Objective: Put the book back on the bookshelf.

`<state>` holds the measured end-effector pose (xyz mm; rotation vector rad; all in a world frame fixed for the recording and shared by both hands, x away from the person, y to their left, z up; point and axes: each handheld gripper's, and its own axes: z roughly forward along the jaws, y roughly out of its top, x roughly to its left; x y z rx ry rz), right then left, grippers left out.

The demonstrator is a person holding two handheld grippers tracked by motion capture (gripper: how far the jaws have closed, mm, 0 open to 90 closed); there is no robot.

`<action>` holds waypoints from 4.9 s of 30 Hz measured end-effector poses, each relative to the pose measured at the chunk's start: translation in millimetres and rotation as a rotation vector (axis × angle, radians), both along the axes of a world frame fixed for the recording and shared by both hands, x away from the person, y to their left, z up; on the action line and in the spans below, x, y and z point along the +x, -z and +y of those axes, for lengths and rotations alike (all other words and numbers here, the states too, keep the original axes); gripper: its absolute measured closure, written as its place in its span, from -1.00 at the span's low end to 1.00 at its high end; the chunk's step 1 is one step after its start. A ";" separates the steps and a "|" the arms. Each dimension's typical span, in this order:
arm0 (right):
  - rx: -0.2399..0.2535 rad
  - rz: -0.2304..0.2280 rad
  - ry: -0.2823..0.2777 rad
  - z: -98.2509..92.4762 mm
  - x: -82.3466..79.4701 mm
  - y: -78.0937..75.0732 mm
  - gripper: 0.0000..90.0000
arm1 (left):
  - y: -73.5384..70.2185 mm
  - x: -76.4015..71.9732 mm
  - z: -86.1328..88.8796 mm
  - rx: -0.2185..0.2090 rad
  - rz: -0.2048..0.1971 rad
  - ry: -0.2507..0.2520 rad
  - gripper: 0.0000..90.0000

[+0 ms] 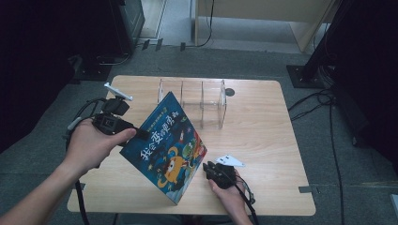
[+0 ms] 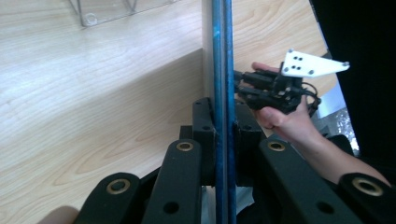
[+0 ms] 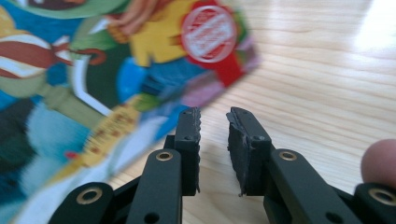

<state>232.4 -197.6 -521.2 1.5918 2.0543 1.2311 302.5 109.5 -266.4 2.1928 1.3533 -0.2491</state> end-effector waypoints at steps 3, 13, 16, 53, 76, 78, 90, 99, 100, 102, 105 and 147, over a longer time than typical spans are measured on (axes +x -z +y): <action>-0.022 -0.018 0.008 -12.3 -2.4 -1.5 0.58 | -3.0 -0.1 4.5 0.012 -0.013 -0.009 0.87; -0.081 -0.047 0.090 -65.0 -5.9 -2.9 -0.12 | -11.0 -1.1 13.7 0.043 -0.039 -0.028 0.87; -0.131 -0.050 0.109 -72.6 -6.4 -3.1 -0.48 | -14.0 -0.6 15.6 0.044 -0.044 -0.033 0.87; -0.257 0.023 0.190 -145.4 -20.7 4.6 -1.00 | -36.7 20.3 51.6 0.068 -0.086 -0.140 0.87; -0.250 0.023 0.189 -149.2 -23.0 4.5 -1.00 | -51.5 52.5 33.7 0.090 -0.121 -0.179 0.87; -0.246 0.022 0.188 -149.6 -23.1 4.4 -1.00 | -52.0 55.5 32.2 0.093 -0.119 -0.184 0.87; -0.246 0.022 0.188 -149.5 -23.1 4.5 -1.00 | -49.9 76.0 27.5 0.106 -0.112 -0.218 0.87; -0.251 0.022 0.189 -148.9 -22.9 4.6 -1.00 | -49.5 89.5 22.0 0.098 -0.110 -0.233 0.87; -0.251 0.022 0.189 -148.8 -23.0 4.6 -1.00 | -49.6 90.7 21.7 0.099 -0.112 -0.234 0.87; -0.251 0.022 0.190 -148.9 -23.0 4.6 -1.00 | -49.1 92.9 20.9 0.100 -0.113 -0.239 0.87; -0.250 0.022 0.189 -149.0 -23.0 4.5 -1.00 | -47.8 96.7 20.3 0.100 -0.107 -0.240 0.87; -0.250 0.022 0.191 -148.8 -22.6 4.6 -1.00 | -39.2 126.0 9.1 0.089 -0.111 -0.319 0.87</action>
